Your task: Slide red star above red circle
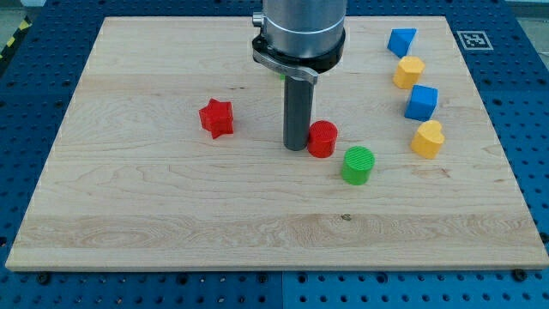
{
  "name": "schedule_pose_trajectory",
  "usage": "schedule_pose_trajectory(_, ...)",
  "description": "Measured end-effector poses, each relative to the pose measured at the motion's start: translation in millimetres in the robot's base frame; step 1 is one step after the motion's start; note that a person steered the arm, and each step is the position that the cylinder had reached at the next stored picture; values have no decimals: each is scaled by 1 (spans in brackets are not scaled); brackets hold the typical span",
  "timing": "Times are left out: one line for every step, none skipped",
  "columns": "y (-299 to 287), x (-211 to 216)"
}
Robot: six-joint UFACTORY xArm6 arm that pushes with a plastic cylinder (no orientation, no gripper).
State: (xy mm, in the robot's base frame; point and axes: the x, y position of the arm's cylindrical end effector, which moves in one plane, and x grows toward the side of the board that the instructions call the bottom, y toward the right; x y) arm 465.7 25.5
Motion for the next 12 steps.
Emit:
schedule_pose_trajectory(10,0)
schedule_pose_trajectory(24,-1)
schedule_pose_trajectory(29,-2)
schedule_pose_trajectory(19,-2)
schedule_pose_trajectory(-44,-2)
schedule_pose_trajectory(-118,-3)
schedule_pose_trajectory(-176,-20)
schedule_pose_trajectory(-176,-23)
schedule_pose_trajectory(-167,-25)
schedule_pose_trajectory(-148,-27)
schedule_pose_trajectory(-125,-28)
schedule_pose_trajectory(-101,-31)
